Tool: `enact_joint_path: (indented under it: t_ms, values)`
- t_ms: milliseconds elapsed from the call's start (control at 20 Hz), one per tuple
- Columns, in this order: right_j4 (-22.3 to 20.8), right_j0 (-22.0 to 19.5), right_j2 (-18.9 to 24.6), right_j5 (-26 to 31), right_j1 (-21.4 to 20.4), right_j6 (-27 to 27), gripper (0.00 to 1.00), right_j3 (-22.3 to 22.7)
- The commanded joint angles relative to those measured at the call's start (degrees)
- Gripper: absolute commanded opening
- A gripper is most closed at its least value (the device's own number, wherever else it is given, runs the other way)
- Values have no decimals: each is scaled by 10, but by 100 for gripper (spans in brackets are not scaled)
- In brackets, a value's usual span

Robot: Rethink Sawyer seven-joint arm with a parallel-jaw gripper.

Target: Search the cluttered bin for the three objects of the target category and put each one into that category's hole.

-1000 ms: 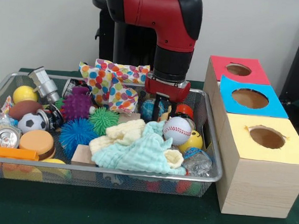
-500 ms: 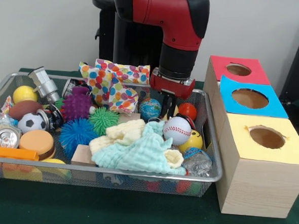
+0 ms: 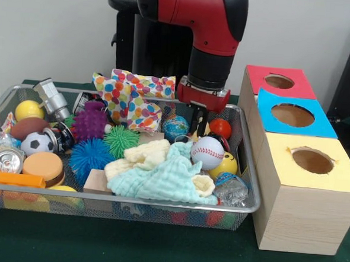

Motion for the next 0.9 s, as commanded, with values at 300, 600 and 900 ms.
enact_joint_path:
  t_ms: [300,600,900]
  values:
    - [-15,53,20,129,-171,-2,0,38]
    - [-3,61,16,160,-226,14,0,70]
    - [11,46,32,193,-295,4,0,97]
